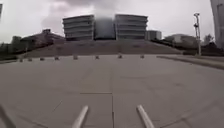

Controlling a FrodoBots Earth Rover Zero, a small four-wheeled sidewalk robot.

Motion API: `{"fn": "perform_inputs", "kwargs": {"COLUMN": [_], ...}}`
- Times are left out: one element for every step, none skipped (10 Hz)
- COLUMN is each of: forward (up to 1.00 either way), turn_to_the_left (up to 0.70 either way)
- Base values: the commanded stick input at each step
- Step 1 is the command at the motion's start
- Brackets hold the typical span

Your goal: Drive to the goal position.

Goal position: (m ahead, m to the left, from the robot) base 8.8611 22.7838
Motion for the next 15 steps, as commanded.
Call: {"fn": "perform_inputs", "kwargs": {"forward": [1.0, 1.0, 1.0, 1.0, 1.0, 1.0, 1.0, 1.0, 1.0, 1.0, 1.0, 1.0, 1.0, 1.0, 1.0], "turn_to_the_left": [0.0, -0.27, -0.27, -0.22, -0.03, 0.0, 0.0, 0.0, 0.0, 0.0, -0.15, -0.27, -0.27, -0.09, 0.0]}}
